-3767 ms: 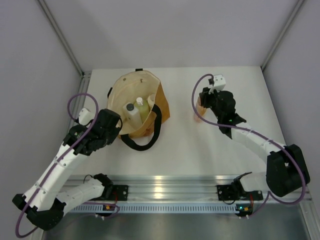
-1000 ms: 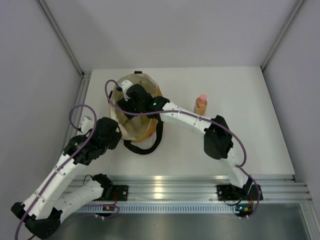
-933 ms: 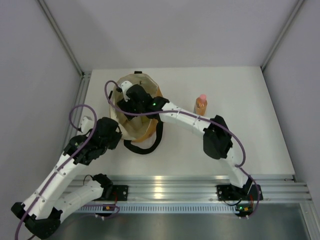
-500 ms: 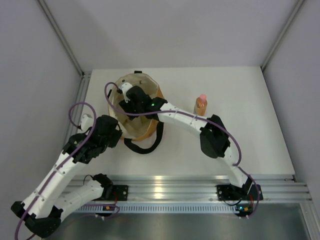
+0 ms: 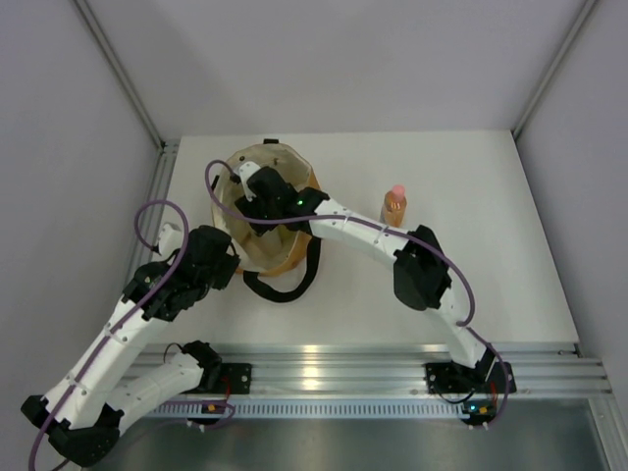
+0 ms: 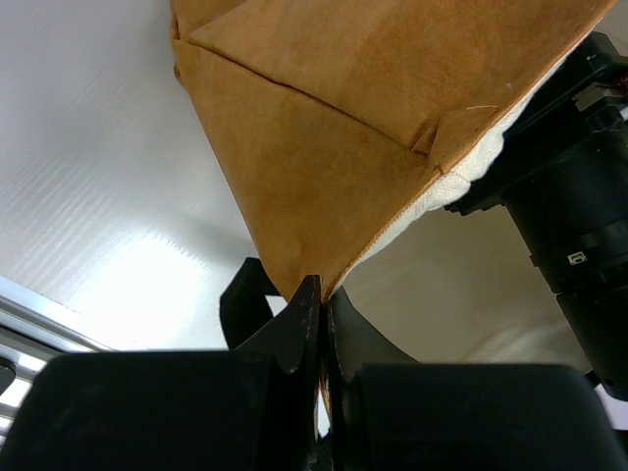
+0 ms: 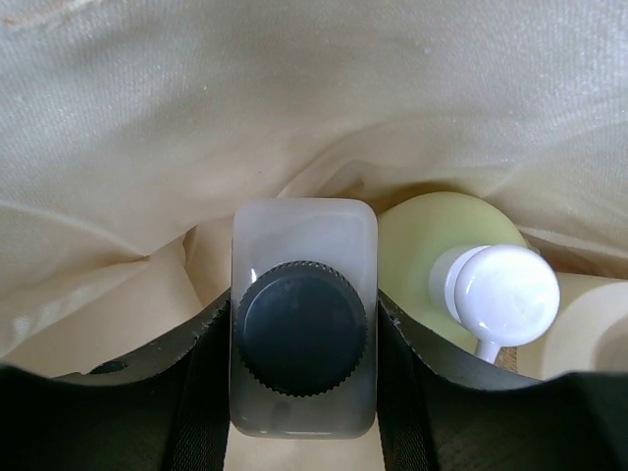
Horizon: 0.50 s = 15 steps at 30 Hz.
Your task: Take the personal care products out of the canvas bag
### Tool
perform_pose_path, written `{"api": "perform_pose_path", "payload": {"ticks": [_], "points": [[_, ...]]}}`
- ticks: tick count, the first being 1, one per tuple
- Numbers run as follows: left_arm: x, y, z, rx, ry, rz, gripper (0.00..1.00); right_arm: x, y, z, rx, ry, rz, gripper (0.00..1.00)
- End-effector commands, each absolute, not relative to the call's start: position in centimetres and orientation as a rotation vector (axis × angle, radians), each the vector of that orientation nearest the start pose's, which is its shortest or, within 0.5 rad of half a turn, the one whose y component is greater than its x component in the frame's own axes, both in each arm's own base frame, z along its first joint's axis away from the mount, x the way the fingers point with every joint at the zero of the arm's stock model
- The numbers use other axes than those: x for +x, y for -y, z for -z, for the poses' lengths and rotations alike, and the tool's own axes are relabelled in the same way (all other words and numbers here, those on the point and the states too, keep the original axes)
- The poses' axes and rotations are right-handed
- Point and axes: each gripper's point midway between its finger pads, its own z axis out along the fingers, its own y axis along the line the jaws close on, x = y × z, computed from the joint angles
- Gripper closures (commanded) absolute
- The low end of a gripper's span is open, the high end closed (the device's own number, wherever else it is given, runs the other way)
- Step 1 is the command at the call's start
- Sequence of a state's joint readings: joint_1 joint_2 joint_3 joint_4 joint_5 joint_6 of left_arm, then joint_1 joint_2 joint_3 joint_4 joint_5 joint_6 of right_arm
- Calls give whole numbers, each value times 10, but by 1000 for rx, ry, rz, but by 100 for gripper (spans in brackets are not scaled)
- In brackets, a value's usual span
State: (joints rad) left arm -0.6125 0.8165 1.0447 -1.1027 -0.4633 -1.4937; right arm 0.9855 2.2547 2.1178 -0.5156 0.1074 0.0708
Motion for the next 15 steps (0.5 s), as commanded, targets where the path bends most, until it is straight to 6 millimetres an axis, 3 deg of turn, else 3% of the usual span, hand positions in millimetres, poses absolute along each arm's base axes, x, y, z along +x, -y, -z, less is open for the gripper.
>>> {"api": "perform_pose_path", "payload": {"ticks": [1,7,15], "points": [[207,96,-233,-1187,-2043,495,100,356,-509,-292,-785,-1803,-601,100],[205,95,-230,-1197,-2043,493,100,347,-498,-345,-743,-1723,-645,100],[205,94,-231,-1202,-2034,500,100,329,-481,-395,-712,-1646,-686,100]]}}
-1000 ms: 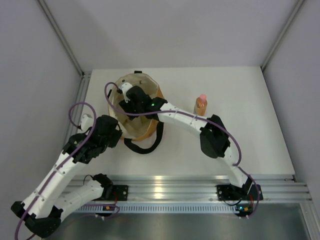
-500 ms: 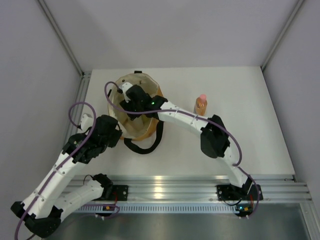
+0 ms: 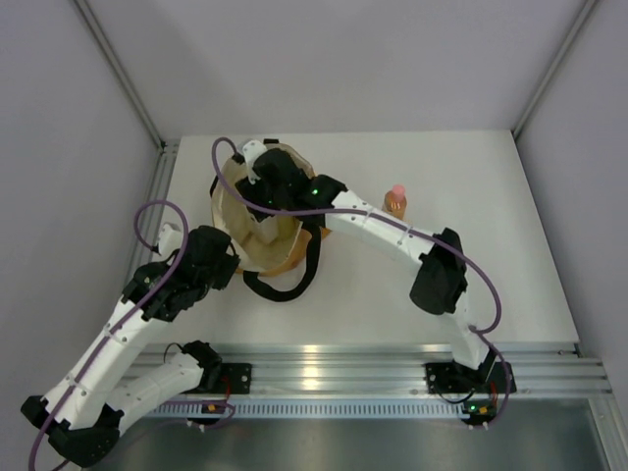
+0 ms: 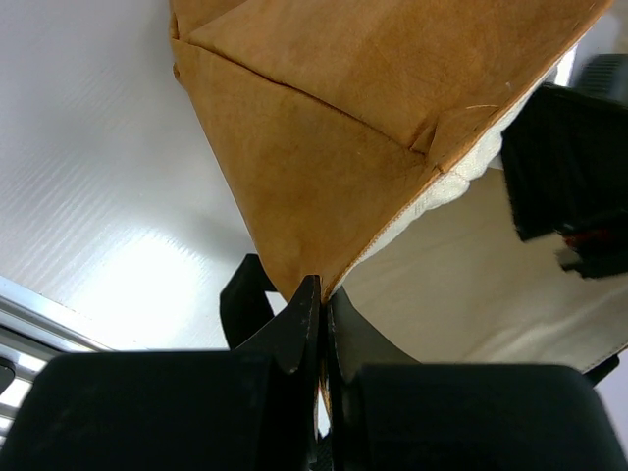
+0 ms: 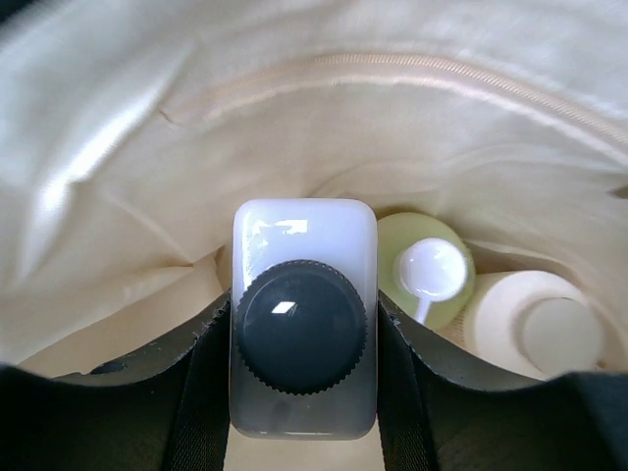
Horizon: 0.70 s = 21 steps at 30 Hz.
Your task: Take the personal care products out of the canvas bag
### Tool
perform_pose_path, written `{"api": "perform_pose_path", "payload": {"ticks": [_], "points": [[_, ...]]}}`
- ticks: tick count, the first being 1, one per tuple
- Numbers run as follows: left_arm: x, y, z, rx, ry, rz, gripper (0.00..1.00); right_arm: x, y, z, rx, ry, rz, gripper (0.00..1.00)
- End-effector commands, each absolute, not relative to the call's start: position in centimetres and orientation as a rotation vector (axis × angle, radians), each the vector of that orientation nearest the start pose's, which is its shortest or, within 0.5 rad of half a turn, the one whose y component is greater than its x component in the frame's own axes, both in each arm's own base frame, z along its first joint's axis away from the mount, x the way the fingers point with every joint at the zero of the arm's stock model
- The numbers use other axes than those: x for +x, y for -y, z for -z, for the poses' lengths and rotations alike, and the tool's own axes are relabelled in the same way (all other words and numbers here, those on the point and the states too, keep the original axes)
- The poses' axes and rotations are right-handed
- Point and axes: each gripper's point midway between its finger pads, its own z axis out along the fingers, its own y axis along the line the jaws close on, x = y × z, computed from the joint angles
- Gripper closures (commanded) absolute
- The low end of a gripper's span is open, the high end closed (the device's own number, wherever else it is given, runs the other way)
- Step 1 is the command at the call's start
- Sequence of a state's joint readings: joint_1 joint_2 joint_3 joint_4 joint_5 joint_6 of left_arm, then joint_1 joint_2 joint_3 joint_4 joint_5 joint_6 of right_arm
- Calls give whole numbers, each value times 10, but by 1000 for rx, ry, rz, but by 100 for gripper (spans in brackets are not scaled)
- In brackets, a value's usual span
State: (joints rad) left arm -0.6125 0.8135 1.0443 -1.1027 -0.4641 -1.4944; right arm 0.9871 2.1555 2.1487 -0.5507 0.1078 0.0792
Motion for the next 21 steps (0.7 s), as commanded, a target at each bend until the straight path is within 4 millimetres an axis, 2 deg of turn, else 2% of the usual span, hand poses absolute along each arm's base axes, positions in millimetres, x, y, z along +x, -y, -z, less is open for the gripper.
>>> {"api": "perform_pose_path", "payload": {"ticks": [1,3,9,16,21], "points": [[205,94,-232,-1202,-2033,501,100,325,-476,-407,-707,-1628,-697,100],[205,94,-232,-1201,-2032,506,100,321,-471,-411,-709,-1623,-703,100],[204,94,-233,-1199,-2032,509,100,300,-449,-446,-720,-1565,-743,100],[205,95,-232,-1201,-2039,507,100,271,-409,-517,-661,-1436,-804,100],[205,96,-230,-1201,-2045,502,100,268,-371,-551,-573,-1389,-789,100]]}}
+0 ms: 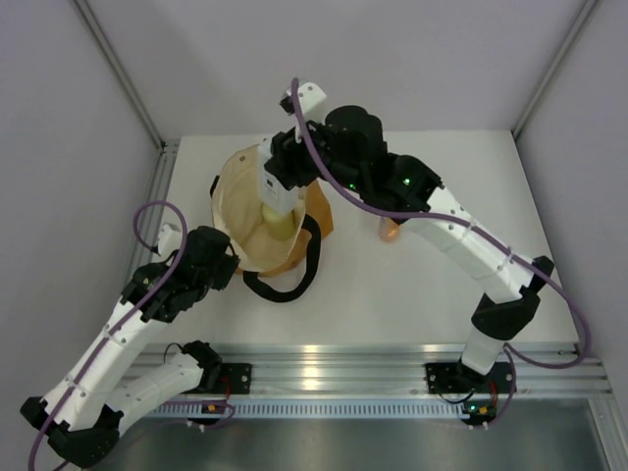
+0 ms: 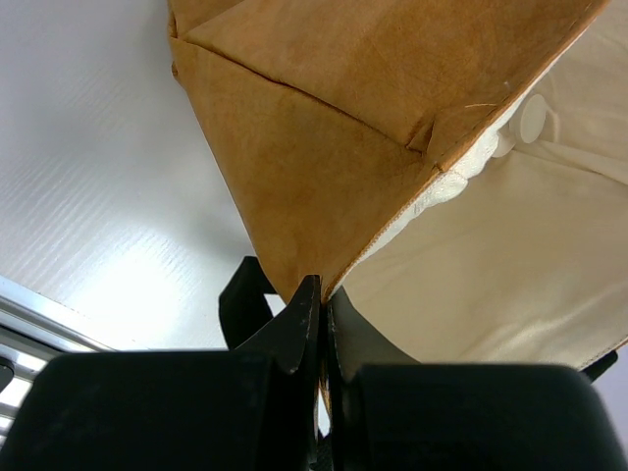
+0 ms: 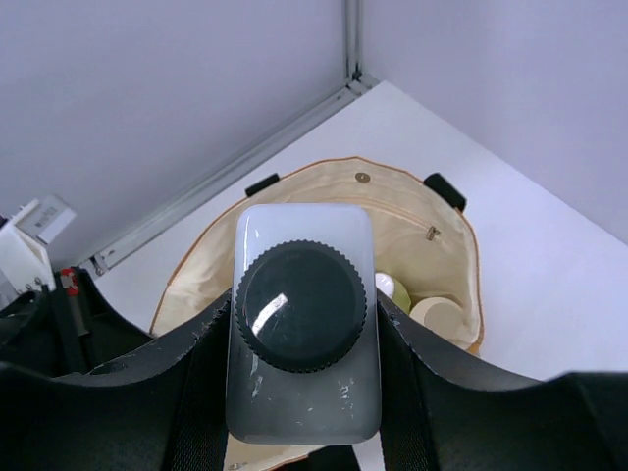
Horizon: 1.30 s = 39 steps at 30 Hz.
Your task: Take the personal care products out of the canvas bag
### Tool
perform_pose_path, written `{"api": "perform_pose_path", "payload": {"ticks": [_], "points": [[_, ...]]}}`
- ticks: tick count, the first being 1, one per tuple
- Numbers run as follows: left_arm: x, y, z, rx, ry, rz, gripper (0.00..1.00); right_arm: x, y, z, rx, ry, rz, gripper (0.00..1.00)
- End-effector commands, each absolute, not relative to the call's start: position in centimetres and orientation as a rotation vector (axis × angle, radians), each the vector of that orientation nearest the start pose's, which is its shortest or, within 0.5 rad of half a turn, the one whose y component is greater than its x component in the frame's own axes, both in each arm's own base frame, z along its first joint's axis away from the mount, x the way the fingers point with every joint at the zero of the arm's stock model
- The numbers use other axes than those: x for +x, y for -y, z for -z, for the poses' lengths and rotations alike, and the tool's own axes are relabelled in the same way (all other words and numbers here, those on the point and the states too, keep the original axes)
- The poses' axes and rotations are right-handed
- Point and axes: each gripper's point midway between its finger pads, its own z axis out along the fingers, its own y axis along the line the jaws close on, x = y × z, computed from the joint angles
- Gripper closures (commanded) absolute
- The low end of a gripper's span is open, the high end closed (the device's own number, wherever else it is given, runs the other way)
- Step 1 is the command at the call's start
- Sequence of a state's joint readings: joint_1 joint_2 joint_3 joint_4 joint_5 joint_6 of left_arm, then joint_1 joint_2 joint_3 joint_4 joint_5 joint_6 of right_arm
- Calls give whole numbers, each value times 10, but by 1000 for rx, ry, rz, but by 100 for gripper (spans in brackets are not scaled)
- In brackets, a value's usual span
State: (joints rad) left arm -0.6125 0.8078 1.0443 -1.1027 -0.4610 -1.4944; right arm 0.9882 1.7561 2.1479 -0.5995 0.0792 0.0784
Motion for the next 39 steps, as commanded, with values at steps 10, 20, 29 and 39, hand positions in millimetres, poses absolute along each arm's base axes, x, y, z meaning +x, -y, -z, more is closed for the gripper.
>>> {"api": "perform_pose_path", "payload": {"ticks": [10,20,29,39], "points": [[205,95,-234,-1201,-2033,510,100,313,-259,-542,-355,-1481,-570,100],[206,95,-236,-1181,-2039,503,100,361,-95,-502,-105,-1568,-197,100],[207,97,-235,-1170,-2053,493,100,388,-39,-437,-15,-1562,-69,100],[210,100,-233,-1157,-2074,475,100,399,-48,-351,14,-1539,-155,100]]}}
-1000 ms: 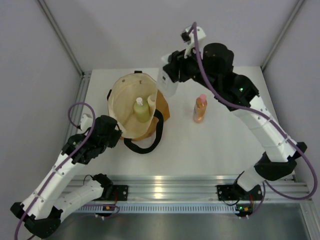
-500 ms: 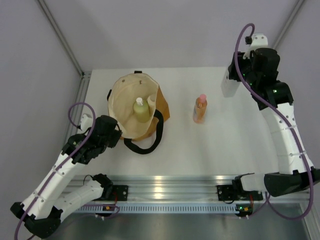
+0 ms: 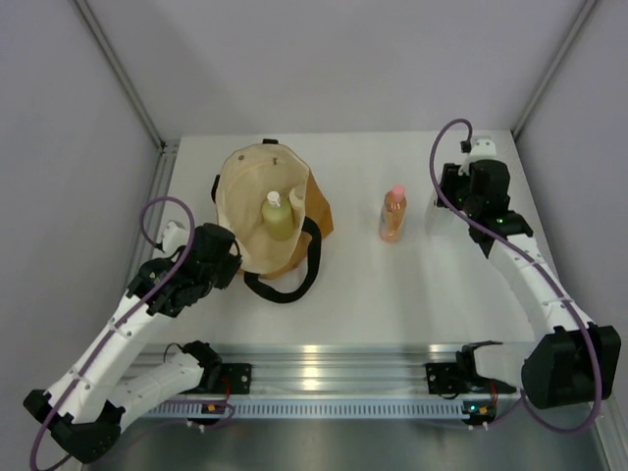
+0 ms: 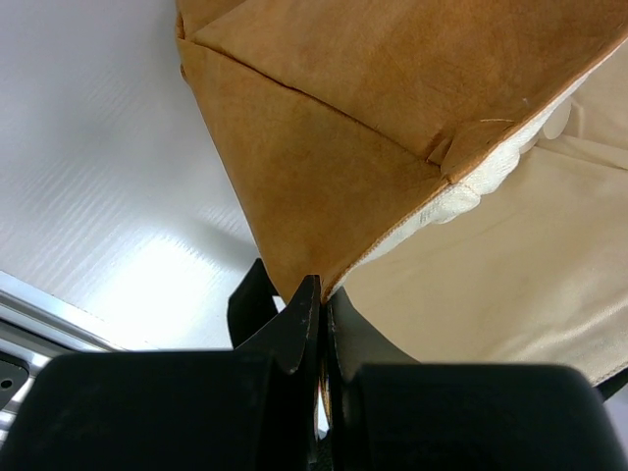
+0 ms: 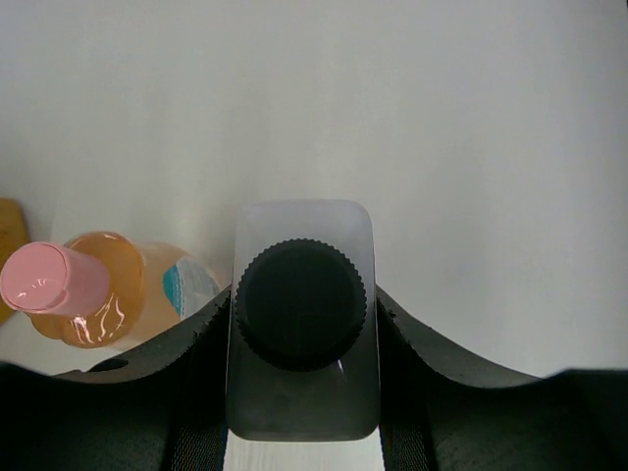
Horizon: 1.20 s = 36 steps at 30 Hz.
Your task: Take the personal care products out of the canvas bag
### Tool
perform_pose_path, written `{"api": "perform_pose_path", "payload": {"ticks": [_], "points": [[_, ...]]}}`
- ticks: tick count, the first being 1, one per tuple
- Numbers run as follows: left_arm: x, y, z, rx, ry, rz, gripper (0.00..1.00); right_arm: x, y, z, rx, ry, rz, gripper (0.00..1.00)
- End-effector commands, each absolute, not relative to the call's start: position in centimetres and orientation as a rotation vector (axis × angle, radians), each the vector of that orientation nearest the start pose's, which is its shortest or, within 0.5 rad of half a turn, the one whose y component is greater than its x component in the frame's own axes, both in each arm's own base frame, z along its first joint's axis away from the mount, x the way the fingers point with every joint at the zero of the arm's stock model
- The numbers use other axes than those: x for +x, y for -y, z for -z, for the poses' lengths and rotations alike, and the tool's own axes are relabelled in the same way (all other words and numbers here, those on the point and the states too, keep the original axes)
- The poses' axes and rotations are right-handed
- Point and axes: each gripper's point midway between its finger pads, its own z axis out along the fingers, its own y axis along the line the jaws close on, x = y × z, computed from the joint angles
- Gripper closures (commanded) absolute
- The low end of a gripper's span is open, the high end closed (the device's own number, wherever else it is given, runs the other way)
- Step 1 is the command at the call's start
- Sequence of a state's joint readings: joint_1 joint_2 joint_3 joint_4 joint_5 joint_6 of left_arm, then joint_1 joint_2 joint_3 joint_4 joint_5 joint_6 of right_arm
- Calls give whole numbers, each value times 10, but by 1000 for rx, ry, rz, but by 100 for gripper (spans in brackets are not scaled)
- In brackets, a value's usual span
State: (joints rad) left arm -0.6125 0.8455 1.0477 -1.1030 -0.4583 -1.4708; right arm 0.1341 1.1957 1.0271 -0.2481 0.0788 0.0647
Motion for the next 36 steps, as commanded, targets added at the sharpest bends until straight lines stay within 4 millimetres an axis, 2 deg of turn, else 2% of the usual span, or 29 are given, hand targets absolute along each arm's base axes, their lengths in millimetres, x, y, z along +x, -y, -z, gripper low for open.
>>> {"api": "perform_pose_path", "payload": {"ticks": [1,2,3,4,5,6,7,9,19,23,25,26,28,33,36], "points": [[210,100,-233,-1155,-2076,473,100,400,-50,-349,17,-1523,-173,100],[210,100,-232,-1155,-2077,471,100,401,-51,-343,11,-1526,-181,100],[210,100,-232,-1155,-2077,471,100,400,-53,-324,3,-1550,-182,100],[210,101,-232,-1155,-2079,471,100,400,-54,-328,1,-1511,-185,100],[210,101,-232,-1155,-2079,473,100,400,-54,-322,2,-1508,-182,100],[211,101,-232,-1155,-2081,472,100,398,-53,-309,-5,-1520,-176,100],[210,101,-232,-1153,-2081,474,100,399,-54,-310,-18,-1498,-171,100],[210,101,-231,-1153,-2082,470,100,400,-53,-294,-28,-1523,-147,100],[212,103,-228,-1153,-2094,462,100,399,-63,-254,-96,-1573,-107,100],[211,102,-227,-1152,-2094,456,100,401,-60,-243,-63,-1612,-98,100],[211,102,-226,-1152,-2097,451,100,400,-60,-240,-46,-1631,-109,94],[211,102,-225,-1154,-2100,453,100,400,-61,-239,-41,-1642,-119,84],[211,103,-224,-1154,-2103,451,100,401,-62,-238,-43,-1657,-121,82],[210,102,-225,-1152,-2100,454,100,403,-64,-237,-39,-1672,-134,65],[209,101,-224,-1155,-2096,455,100,404,-65,-235,-37,-1679,-141,60]]}}
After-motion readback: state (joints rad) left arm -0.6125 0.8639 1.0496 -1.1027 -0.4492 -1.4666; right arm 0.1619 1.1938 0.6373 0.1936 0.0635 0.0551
